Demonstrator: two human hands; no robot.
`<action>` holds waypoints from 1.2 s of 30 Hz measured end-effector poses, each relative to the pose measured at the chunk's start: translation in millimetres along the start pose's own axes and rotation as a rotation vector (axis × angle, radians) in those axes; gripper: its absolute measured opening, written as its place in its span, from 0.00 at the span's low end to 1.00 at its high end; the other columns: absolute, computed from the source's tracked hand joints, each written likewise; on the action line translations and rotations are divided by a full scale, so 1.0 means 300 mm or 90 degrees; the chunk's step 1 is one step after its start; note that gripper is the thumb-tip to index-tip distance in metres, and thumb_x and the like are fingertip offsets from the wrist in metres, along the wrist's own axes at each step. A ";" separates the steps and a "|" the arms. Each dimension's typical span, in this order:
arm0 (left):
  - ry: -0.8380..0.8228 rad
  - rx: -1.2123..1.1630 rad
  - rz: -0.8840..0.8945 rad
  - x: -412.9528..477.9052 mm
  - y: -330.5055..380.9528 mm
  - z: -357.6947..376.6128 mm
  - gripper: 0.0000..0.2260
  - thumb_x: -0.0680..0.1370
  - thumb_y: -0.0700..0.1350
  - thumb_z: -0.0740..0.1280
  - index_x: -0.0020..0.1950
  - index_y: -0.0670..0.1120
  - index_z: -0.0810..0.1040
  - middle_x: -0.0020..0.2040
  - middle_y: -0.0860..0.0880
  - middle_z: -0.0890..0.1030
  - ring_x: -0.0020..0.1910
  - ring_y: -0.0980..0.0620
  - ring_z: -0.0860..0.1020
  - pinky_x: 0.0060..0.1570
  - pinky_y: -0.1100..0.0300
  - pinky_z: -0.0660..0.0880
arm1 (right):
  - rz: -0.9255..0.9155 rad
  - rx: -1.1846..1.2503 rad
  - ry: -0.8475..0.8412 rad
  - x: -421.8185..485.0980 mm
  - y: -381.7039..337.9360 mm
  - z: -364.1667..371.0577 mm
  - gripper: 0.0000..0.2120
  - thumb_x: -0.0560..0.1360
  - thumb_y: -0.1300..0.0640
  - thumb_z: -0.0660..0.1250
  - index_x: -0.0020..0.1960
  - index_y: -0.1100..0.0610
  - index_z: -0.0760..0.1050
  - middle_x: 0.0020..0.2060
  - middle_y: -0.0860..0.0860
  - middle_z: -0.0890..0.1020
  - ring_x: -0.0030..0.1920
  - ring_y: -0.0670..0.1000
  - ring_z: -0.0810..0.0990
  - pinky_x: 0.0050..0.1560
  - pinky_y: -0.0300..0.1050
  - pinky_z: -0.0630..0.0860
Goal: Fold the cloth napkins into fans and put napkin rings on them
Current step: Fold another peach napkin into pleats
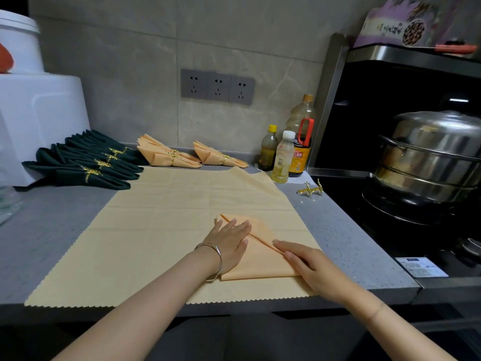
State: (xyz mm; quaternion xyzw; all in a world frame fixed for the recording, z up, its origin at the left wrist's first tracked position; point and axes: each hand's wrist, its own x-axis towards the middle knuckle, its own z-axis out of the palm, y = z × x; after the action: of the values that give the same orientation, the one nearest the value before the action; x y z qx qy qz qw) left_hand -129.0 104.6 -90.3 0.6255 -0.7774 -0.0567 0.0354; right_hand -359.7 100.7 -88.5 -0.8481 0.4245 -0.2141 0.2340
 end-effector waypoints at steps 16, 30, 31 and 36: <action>0.096 -0.162 0.067 -0.042 -0.069 -0.040 0.28 0.80 0.62 0.50 0.78 0.54 0.51 0.78 0.57 0.52 0.77 0.56 0.50 0.73 0.60 0.46 | -0.118 -0.384 -0.004 -0.081 -0.060 -0.022 0.24 0.74 0.31 0.49 0.65 0.40 0.66 0.53 0.43 0.71 0.55 0.45 0.68 0.57 0.33 0.58; 0.102 0.149 0.199 -0.218 -0.108 -0.100 0.38 0.66 0.69 0.48 0.66 0.50 0.74 0.62 0.53 0.77 0.62 0.51 0.72 0.64 0.58 0.65 | -0.160 -0.452 0.096 -0.031 -0.116 0.023 0.20 0.71 0.36 0.55 0.47 0.49 0.77 0.35 0.44 0.65 0.33 0.47 0.66 0.43 0.39 0.65; 0.135 0.166 0.221 -0.213 -0.114 -0.097 0.33 0.67 0.66 0.51 0.61 0.49 0.78 0.56 0.52 0.80 0.57 0.50 0.76 0.59 0.57 0.70 | -0.162 -0.452 0.112 -0.028 -0.117 0.028 0.18 0.71 0.37 0.56 0.43 0.49 0.77 0.33 0.44 0.64 0.31 0.47 0.64 0.40 0.39 0.65; 0.165 0.127 0.194 -0.185 -0.122 -0.098 0.25 0.71 0.64 0.53 0.47 0.50 0.82 0.41 0.51 0.81 0.44 0.49 0.78 0.44 0.57 0.75 | -0.143 -0.454 0.117 -0.016 -0.122 0.026 0.17 0.76 0.39 0.58 0.47 0.51 0.77 0.36 0.47 0.69 0.35 0.50 0.70 0.41 0.40 0.60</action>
State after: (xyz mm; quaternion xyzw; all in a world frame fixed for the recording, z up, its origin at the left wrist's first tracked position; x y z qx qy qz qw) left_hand -77.9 149.7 -65.0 0.5030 -0.8537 0.1075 0.0814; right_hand -335.1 125.7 -74.4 -0.8946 0.3961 -0.1523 -0.1397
